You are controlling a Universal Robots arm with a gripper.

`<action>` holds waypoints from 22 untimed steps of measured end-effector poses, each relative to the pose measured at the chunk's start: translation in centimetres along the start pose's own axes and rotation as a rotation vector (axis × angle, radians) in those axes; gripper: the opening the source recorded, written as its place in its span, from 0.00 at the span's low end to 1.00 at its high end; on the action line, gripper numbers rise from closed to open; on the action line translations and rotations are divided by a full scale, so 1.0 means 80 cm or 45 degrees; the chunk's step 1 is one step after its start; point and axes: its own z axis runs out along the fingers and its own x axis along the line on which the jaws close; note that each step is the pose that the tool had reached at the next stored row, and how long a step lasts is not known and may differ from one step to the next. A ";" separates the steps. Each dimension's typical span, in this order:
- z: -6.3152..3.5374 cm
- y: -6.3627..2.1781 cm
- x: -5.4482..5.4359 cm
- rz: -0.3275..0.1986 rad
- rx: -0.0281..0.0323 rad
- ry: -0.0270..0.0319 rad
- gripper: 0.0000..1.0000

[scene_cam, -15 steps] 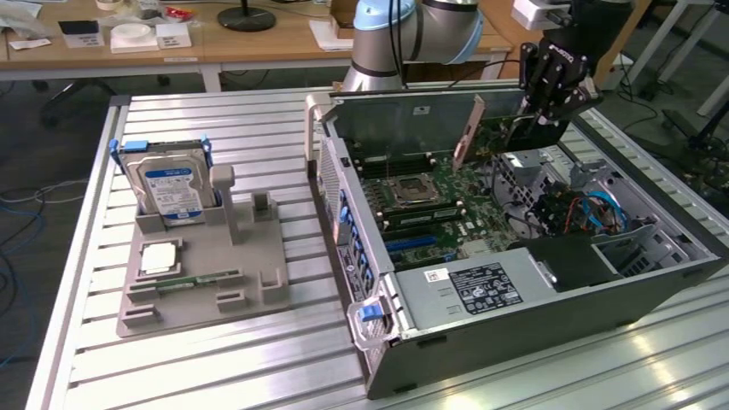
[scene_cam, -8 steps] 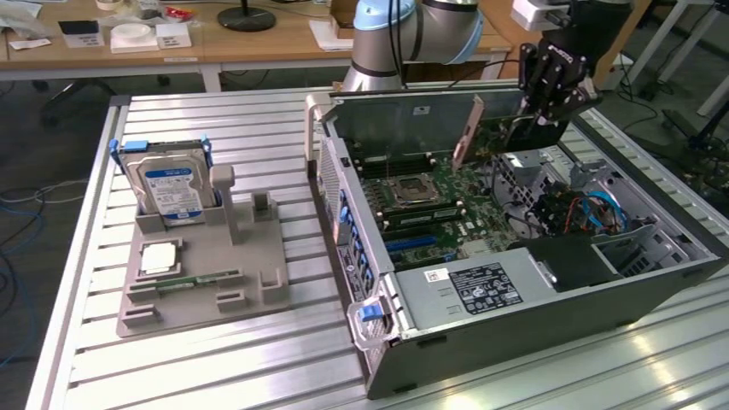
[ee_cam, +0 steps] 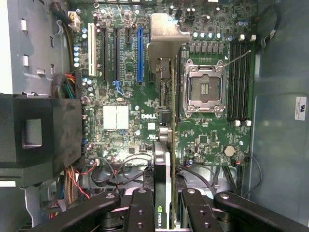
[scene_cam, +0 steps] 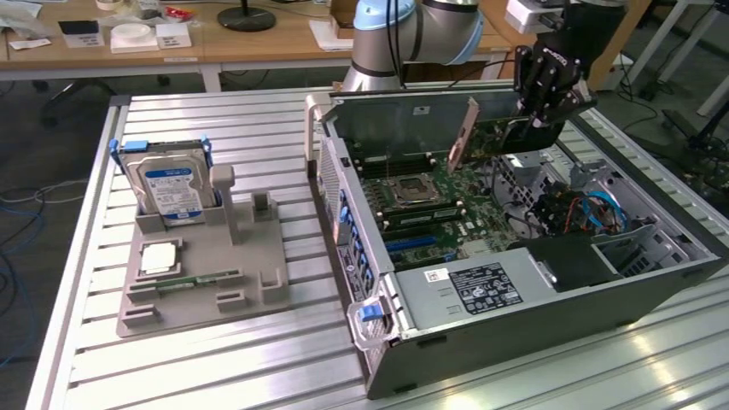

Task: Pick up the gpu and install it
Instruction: 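Insert the gpu into the slot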

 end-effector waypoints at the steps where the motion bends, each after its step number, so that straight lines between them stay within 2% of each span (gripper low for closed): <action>1: 0.000 0.000 0.000 0.000 0.0000 -0.0001 0.26; 18: 0.005 0.000 0.000 0.000 0.0009 -0.0002 0.26; 22: 0.008 0.001 0.000 0.000 0.0044 -0.0001 0.26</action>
